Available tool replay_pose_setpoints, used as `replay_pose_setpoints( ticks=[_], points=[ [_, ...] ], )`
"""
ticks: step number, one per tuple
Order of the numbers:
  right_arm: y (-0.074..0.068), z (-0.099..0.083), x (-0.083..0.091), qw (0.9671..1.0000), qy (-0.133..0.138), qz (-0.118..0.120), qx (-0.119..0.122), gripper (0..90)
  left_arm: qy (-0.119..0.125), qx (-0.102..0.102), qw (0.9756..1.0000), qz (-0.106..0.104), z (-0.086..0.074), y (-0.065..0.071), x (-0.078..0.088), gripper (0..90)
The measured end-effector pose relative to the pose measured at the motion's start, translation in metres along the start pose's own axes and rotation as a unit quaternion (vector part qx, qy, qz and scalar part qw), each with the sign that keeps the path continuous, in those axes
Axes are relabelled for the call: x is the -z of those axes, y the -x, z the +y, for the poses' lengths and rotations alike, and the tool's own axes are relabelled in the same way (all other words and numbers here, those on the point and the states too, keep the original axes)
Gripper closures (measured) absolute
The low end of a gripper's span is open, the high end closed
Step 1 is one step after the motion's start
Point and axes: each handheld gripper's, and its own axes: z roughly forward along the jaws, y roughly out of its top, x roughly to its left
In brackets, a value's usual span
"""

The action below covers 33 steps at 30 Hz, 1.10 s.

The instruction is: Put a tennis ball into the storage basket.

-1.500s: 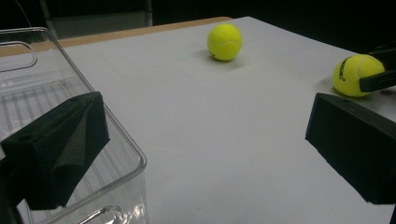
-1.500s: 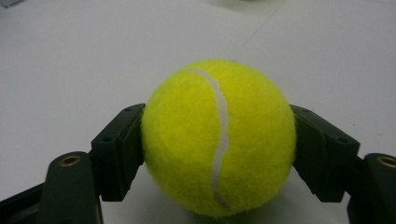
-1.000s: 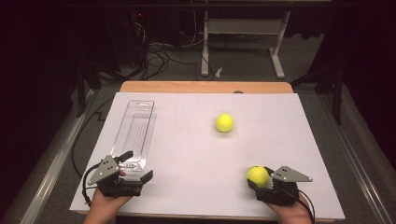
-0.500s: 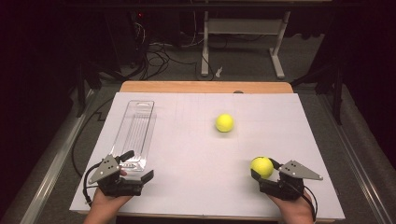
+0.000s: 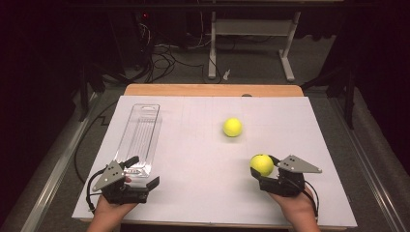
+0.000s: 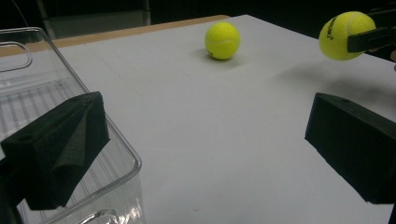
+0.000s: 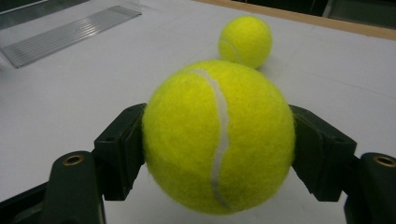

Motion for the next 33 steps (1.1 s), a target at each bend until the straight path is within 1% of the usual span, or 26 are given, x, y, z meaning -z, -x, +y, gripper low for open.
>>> replay_pose_setpoints(
  ticks=[1,3,4,5,6,7,13,14,16,17,18,20,23,24,25,26,27,28,29,30,33],
  points=[
    [-0.005,0.004,-0.007,1.0,-0.002,0.005,0.006,27.8,0.0,0.0,1.0,0.001,0.0,0.0,0.0,0.6],
    [-0.007,0.006,-0.01,0.9999,-0.004,0.009,0.006,27.8,0.0,0.0,1.0,0.001,0.0,-0.001,0.0,0.6],
    [-0.011,0.01,-0.017,0.9998,-0.002,0.017,0.01,27.8,0.001,0.001,1.0,0.002,0.0,-0.001,0.0,0.6],
    [-0.011,0.01,-0.017,0.9998,-0.002,0.017,0.01,27.8,0.0,0.0,1.0,0.002,0.0,-0.001,0.0,0.6],
    [-0.015,0.014,-0.022,0.9997,-0.001,0.023,0.011,27.8,0.0,0.0,1.0,0.002,0.0,-0.001,0.0,0.6],
    [-0.015,0.014,-0.022,0.9997,-0.001,0.023,0.011,27.8,-0.001,0.0,1.0,0.003,0.0,-0.001,0.0,0.6],
    [-0.027,0.024,-0.04,0.9987,0.004,0.048,0.017,27.9,0.0,0.001,1.0,0.005,-0.001,0.0,0.001,0.6],
    [-0.031,0.026,-0.045,0.9979,0.002,0.06,0.025,27.8,0.0,0.001,1.0,0.005,-0.001,0.0,0.0,0.7],
    [-0.032,0.027,-0.046,0.9976,0.0,0.062,0.03,27.8,-0.001,0.001,1.0,0.005,-0.001,0.0,0.0,0.6],
    [-0.036,0.026,-0.047,0.9966,0.002,0.076,0.03,27.8,-0.002,0.001,1.0,0.006,-0.001,-0.001,0.0,0.6],
    [-0.036,0.026,-0.047,0.9966,0.002,0.076,0.03,27.8,-0.002,0.0,1.0,0.006,-0.001,-0.001,0.0,0.6],
    [-0.038,0.023,-0.047,0.996,0.006,0.085,0.029,27.8,-0.005,0.0,1.0,0.006,-0.001,-0.001,0.0,0.6],
    [-0.04,0.015,-0.045,0.9949,0.016,0.097,0.019,27.8,-0.006,0.0,0.9999,0.009,0.001,-0.001,-0.001,0.6],
    [-0.04,0.012,-0.044,0.995,0.016,0.097,0.019,27.8,-0.006,0.002,0.9999,0.009,0.003,-0.001,-0.002,0.7],
    [-0.039,0.008,-0.043,0.9956,0.013,0.09,0.02,27.8,-0.005,0.003,0.9999,0.009,0.006,-0.002,-0.003,0.7],
    [-0.039,0.008,-0.043,0.9956,0.013,0.09,0.02,27.8,-0.007,0.005,0.9999,0.006,0.01,-0.002,-0.004,0.7],
    [-0.036,0.004,-0.041,0.9963,0.011,0.084,0.016,27.7,-0.01,0.006,0.9999,0.004,0.013,-0.001,-0.006,0.7],
    [-0.036,0.004,-0.041,0.9963,0.011,0.084,0.016,27.7,-0.01,0.007,0.9999,0.003,0.016,-0.001,-0.007,0.7],
    [-0.035,0.002,-0.041,0.9964,0.01,0.083,0.011,27.7,-0.011,0.005,0.9999,0.003,0.022,0.001,-0.008,0.7],
    [-0.03,0.001,-0.039,0.9969,0.008,0.079,0.005,27.7,-0.011,0.005,0.9999,0.0,0.027,0.002,-0.01,0.6],
    [-0.027,0.0,-0.039,0.9971,0.011,0.075,0.006,27.7,-0.006,0.006,0.9999,-0.006,0.039,0.005,-0.017,0.7]
  ],
)
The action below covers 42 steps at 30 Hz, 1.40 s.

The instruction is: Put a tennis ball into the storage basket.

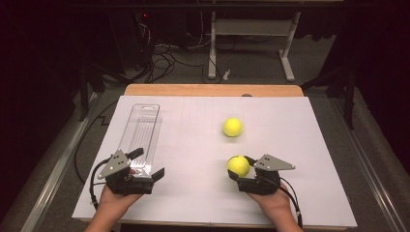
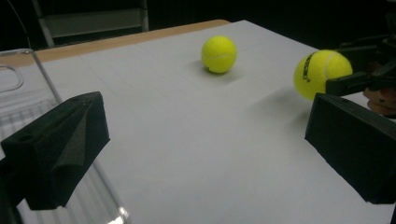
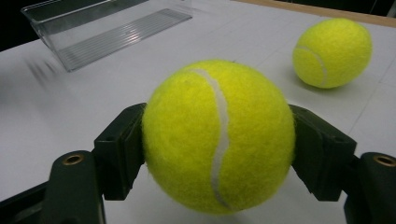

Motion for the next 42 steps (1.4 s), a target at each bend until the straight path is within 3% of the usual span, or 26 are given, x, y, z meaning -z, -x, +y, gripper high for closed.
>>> replay_pose_setpoints(
  ticks=[2,6,9,10,13,14,17,18,20,24,27,33,35,38,42],
  points=[
    [0.001,0.001,0.002,1.0,0.003,-0.001,0.001,27.7,-0.01,-0.015,0.9998,0.004,0.01,0.003,-0.01,0.9],
    [0.0,0.001,0.003,1.0,0.007,-0.001,0.003,27.7,-0.016,-0.009,0.9997,-0.016,0.022,0.008,-0.03,1.0],
    [-0.002,0.001,0.004,1.0,0.007,-0.001,0.006,27.6,-0.041,-0.016,0.9987,-0.024,0.027,0.014,-0.046,0.4],
    [-0.002,0.001,0.004,1.0,0.007,-0.001,0.006,27.6,-0.055,-0.012,0.9976,-0.039,0.028,0.015,-0.051,0.4],
    [-0.002,0.001,0.004,0.9999,0.006,0.001,0.008,27.6,-0.106,-0.021,0.9932,-0.042,0.027,0.02,-0.06,0.2],
    [-0.003,0.0,0.004,0.9999,0.005,0.003,0.009,27.7,-0.119,-0.017,0.9913,-0.052,0.025,0.022,-0.061,0.3],
    [-0.004,-0.001,0.003,0.9999,-0.002,0.005,0.011,27.6,-0.127,-0.018,0.9901,-0.056,0.014,0.024,-0.063,0.5],
    [-0.005,-0.001,0.001,0.9999,-0.005,0.005,0.013,27.6,-0.152,-0.021,0.987,-0.05,0.007,0.025,-0.064,0.5],
    [-0.006,-0.001,-0.001,0.9999,-0.006,0.005,0.013,27.6,-0.159,-0.018,0.9859,-0.05,0.001,0.025,-0.064,0.6],
    [-0.01,0.0,-0.004,0.9997,-0.011,0.003,0.023,27.6,-0.204,-0.027,0.9772,-0.051,-0.011,0.023,-0.072,0.6],
    [-0.013,0.0,-0.004,0.9996,-0.013,0.004,0.023,27.6,-0.224,-0.024,0.9727,-0.054,-0.014,0.024,-0.076,0.6],
    [-0.014,-0.002,-0.004,0.9995,-0.017,0.006,0.027,27.6,-0.277,-0.033,0.9589,-0.054,-0.019,0.028,-0.084,0.6],
    [-0.014,-0.002,-0.003,0.9995,-0.016,0.005,0.027,27.6,-0.297,-0.03,0.9526,-0.059,-0.02,0.028,-0.086,0.6],
    [-0.013,-0.002,-0.002,0.9995,-0.015,0.005,0.026,27.6,-0.32,-0.034,0.9452,-0.056,-0.022,0.029,-0.089,0.3],
    [-0.013,-0.002,-0.003,0.9995,-0.017,0.006,0.026,27.6,-0.334,-0.029,0.9407,-0.051,-0.022,0.029,-0.09,0.2]
  ],
)
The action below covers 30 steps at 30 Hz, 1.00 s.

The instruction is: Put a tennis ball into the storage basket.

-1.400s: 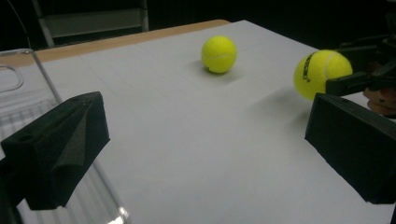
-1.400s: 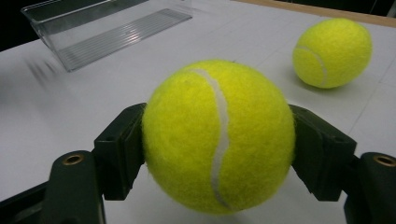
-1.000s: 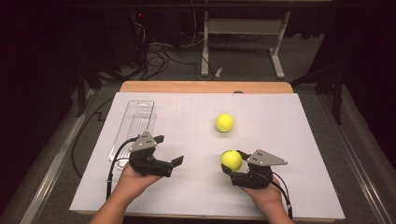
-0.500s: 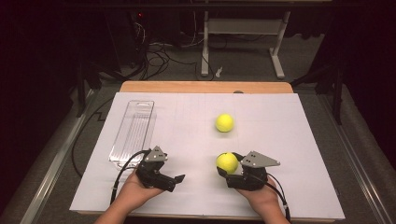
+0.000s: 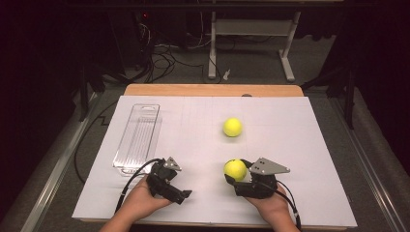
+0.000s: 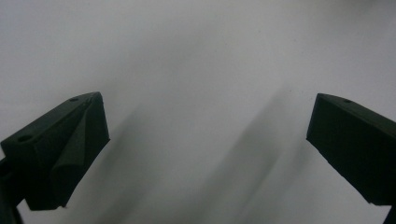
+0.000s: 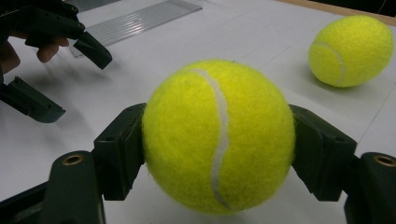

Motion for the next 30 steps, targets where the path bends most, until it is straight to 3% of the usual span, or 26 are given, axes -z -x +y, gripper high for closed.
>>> replay_pose_setpoints(
  ticks=[5,10,14,19,21,30],
  points=[
    [0.0,0.0,-0.001,1.0,-0.001,0.003,0.003,27.6,-0.02,-0.001,0.9998,-0.002,0.001,0.001,0.001,0.2],
    [0.002,0.0,-0.001,0.9998,0.002,0.009,-0.018,27.6,-0.038,0.008,0.9992,-0.011,0.006,0.001,0.001,0.6],
    [0.004,0.003,-0.006,0.9998,-0.013,0.01,-0.009,27.6,-0.061,0.014,0.9979,-0.016,0.012,-0.001,-0.001,0.6],
    [0.008,0.008,-0.01,0.9995,-0.029,0.007,-0.014,27.7,-0.059,0.029,0.9974,-0.027,0.016,-0.005,-0.003,0.6],
    [0.007,0.009,-0.01,0.9995,-0.029,0.007,-0.015,27.7,-0.076,0.025,0.9967,-0.018,0.017,-0.005,-0.005,0.6],
    [-0.004,0.0,-0.008,0.9997,-0.016,0.018,0.004,27.7,-0.114,0.03,0.9927,-0.024,0.028,-0.003,0.003,0.7]
  ],
)
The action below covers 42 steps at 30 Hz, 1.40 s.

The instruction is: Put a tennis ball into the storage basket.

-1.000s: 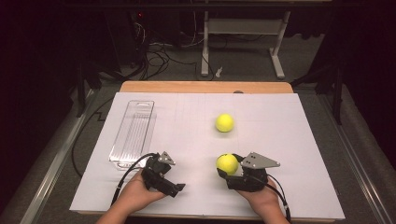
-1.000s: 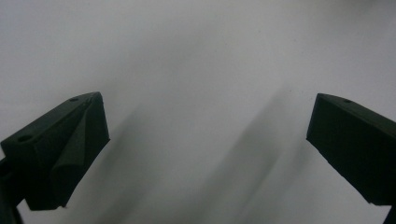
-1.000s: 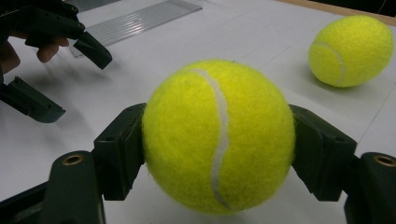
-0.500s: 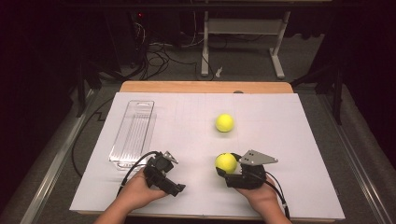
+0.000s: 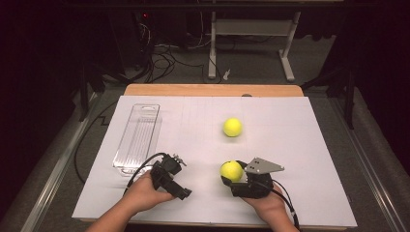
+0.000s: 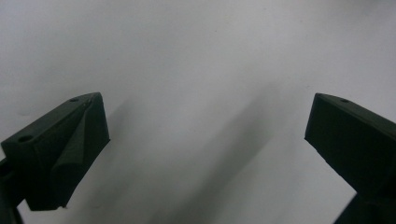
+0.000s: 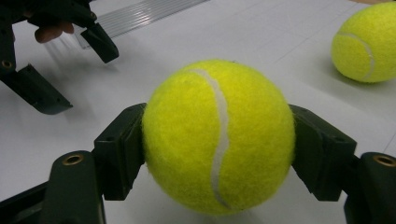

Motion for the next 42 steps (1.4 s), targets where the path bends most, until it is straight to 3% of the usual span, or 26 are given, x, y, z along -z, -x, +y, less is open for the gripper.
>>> replay_pose_setpoints(
  ticks=[7,14,18,22,26,30,42],
  points=[
    [0.004,-0.003,0.006,0.9999,0.01,-0.003,0.001,27.6,-0.032,0.002,0.9995,-0.005,0.006,0.004,0.004,0.7],
    [0.005,-0.004,0.012,0.9998,0.019,-0.009,0.005,27.6,-0.072,0.002,0.9974,-0.006,0.013,0.008,0.012,0.7],
    [0.002,-0.004,0.012,0.9997,0.018,-0.009,0.011,27.6,-0.082,0.007,0.9966,-0.006,0.016,0.008,0.016,0.7],
    [-0.001,-0.004,0.011,0.9997,0.017,-0.007,0.018,27.6,-0.058,0.009,0.9983,-0.006,0.016,0.006,0.02,0.7],
    [-0.004,-0.004,0.011,0.9996,0.016,-0.006,0.024,27.6,-0.015,-0.003,0.9998,-0.016,0.015,0.006,0.024,0.7],
    [-0.007,-0.004,0.01,0.9996,0.016,-0.003,0.024,27.6,0.016,-0.004,0.9994,-0.03,0.013,0.006,0.029,0.7],
    [-0.015,-0.004,0.001,0.9993,0.017,0.009,0.032,27.6,0.03,-0.004,0.9984,-0.049,0.015,0.01,0.033,0.7]
  ],
)
